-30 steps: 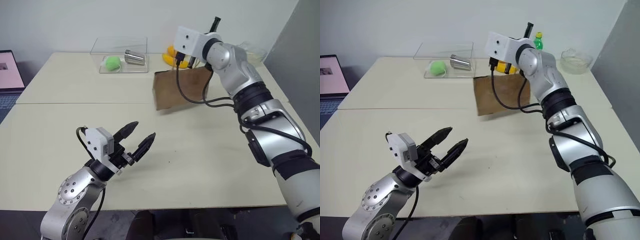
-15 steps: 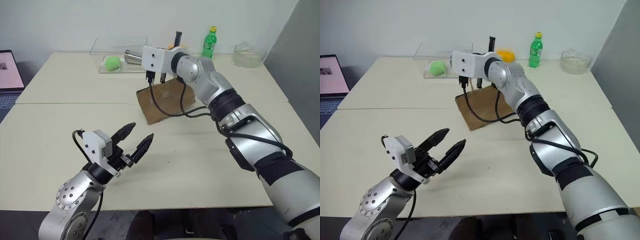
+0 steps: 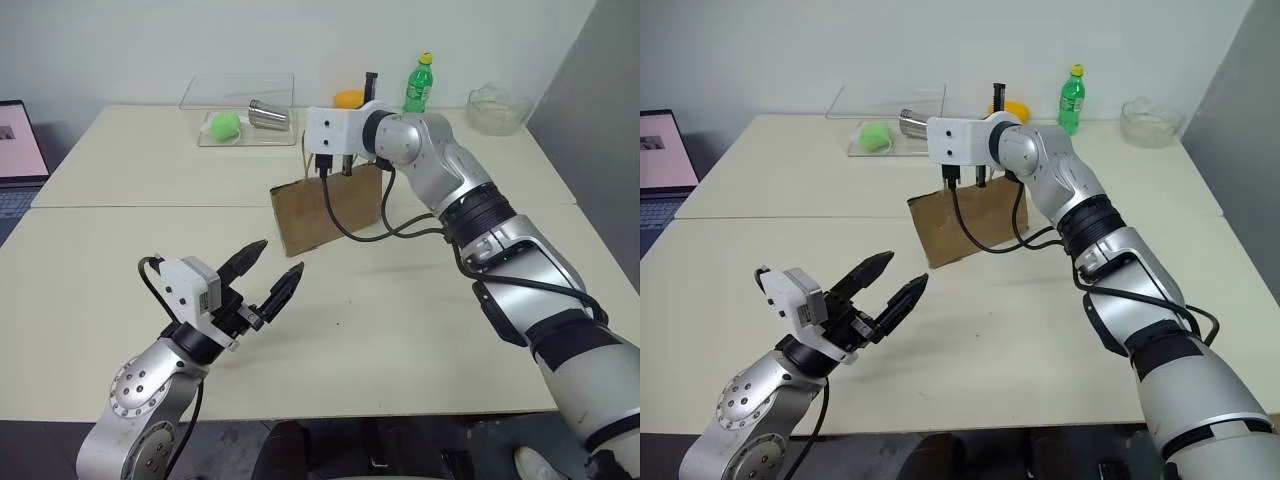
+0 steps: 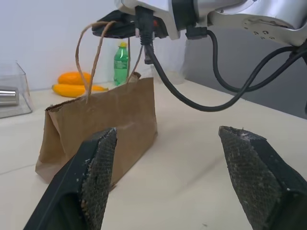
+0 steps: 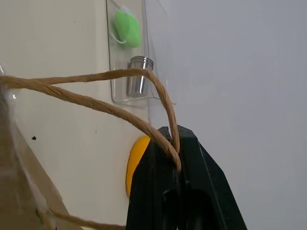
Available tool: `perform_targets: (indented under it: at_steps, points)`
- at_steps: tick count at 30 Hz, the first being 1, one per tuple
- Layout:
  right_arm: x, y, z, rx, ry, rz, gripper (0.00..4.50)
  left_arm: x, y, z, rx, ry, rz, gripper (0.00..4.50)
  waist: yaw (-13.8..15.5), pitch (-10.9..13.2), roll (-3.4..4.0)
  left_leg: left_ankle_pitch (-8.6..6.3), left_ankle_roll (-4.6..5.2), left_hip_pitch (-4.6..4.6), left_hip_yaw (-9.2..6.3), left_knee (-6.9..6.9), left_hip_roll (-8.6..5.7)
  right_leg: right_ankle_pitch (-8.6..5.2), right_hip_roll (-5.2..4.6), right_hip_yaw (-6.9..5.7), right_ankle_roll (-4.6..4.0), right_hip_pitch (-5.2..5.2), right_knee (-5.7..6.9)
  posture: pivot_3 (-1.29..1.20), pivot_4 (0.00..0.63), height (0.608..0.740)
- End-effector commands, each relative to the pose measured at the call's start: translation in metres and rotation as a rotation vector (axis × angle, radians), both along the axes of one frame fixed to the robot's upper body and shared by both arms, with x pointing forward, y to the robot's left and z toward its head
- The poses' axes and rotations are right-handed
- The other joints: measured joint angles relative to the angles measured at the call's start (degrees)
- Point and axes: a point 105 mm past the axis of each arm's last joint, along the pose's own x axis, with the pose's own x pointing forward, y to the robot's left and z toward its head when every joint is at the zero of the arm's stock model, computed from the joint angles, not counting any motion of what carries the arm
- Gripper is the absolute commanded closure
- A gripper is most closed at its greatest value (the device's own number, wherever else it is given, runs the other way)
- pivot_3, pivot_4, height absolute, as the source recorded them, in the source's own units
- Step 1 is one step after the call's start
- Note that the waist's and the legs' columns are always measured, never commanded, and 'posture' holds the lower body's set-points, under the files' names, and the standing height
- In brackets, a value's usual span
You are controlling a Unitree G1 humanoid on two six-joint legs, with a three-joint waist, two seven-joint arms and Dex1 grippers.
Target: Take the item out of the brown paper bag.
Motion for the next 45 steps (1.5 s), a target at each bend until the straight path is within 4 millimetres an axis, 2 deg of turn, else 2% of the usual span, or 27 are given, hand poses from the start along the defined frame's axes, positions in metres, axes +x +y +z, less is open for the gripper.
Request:
perform_targets:
  at_steps: [1, 12, 16, 19, 27, 35, 39, 45]
  points:
    - [-0.013, 0.007, 0.016, -0.009, -0.037, 0.054, 4.48, 0.001, 0.003, 0.009, 0.018, -0.052, 0.005, 0.94, -0.01, 0.0, 0.0, 0.0, 0.0, 0.01, 0.0, 0.0, 0.01, 0.0, 0.0, 0.0, 0.0, 0.0, 0.01, 0.0, 0.15, 0.74]
    - [-0.016, 0.011, 0.032, 0.002, -0.055, 0.066, 4.48, 0.007, 0.006, 0.01, 0.032, -0.07, 0.011, 0.94, 0.01, 0.0, 0.0, 0.0, 0.0, 0.02, 0.01, 0.02, 0.0, 0.01, 0.0, 0.0, -0.01, 0.0, 0.04, 0.0, 0.15, 0.74]
    - [-0.008, 0.016, 0.036, 0.018, -0.052, 0.047, 4.48, 0.01, 0.005, 0.011, 0.03, -0.079, 0.009, 0.94, -0.04, 0.0, 0.0, 0.0, 0.0, 0.03, 0.02, 0.01, 0.01, 0.01, 0.01, 0.0, -0.01, 0.0, 0.05, 0.0, 0.15, 0.74]
    - [-0.001, 0.015, 0.041, 0.096, -0.014, 0.017, 4.48, 0.011, 0.004, 0.013, 0.028, -0.085, 0.005, 0.94, -0.05, 0.0, 0.0, 0.0, 0.0, 0.02, 0.01, 0.01, 0.01, 0.01, 0.01, 0.0, -0.02, 0.0, 0.05, 0.0, 0.15, 0.74]
    - [0.013, 0.003, 0.05, 0.212, 0.02, -0.068, 4.48, 0.012, 0.002, 0.017, 0.034, -0.093, -0.005, 0.94, 0.02, 0.0, 0.0, 0.0, 0.0, -0.03, 0.03, 0.01, -0.01, 0.01, -0.02, 0.02, -0.02, 0.0, -0.02, 0.0, 0.15, 0.74]
    - [0.02, -0.016, 0.06, 0.207, -0.026, -0.134, 4.48, 0.014, 0.001, 0.018, 0.036, -0.097, -0.012, 0.94, 0.0, 0.0, 0.0, 0.0, 0.0, -0.03, 0.02, 0.0, 0.0, 0.01, -0.01, 0.01, -0.02, -0.01, -0.01, 0.0, 0.15, 0.74]
    - [0.019, -0.017, 0.06, 0.197, -0.015, -0.125, 4.48, 0.016, 0.0, 0.018, 0.036, -0.099, -0.018, 0.94, 0.01, 0.0, 0.0, 0.0, 0.0, -0.03, 0.03, 0.0, -0.01, 0.01, -0.02, 0.01, -0.02, -0.01, -0.01, 0.0, 0.15, 0.74]
    - [0.018, -0.01, 0.05, 0.17, 0.009, -0.106, 4.48, 0.018, 0.0, 0.018, 0.037, -0.104, -0.024, 0.94, -0.06, 0.0, 0.0, 0.0, 0.0, -0.02, 0.02, 0.0, 0.01, 0.01, -0.01, 0.01, -0.02, -0.01, 0.02, 0.0, 0.15, 0.74]
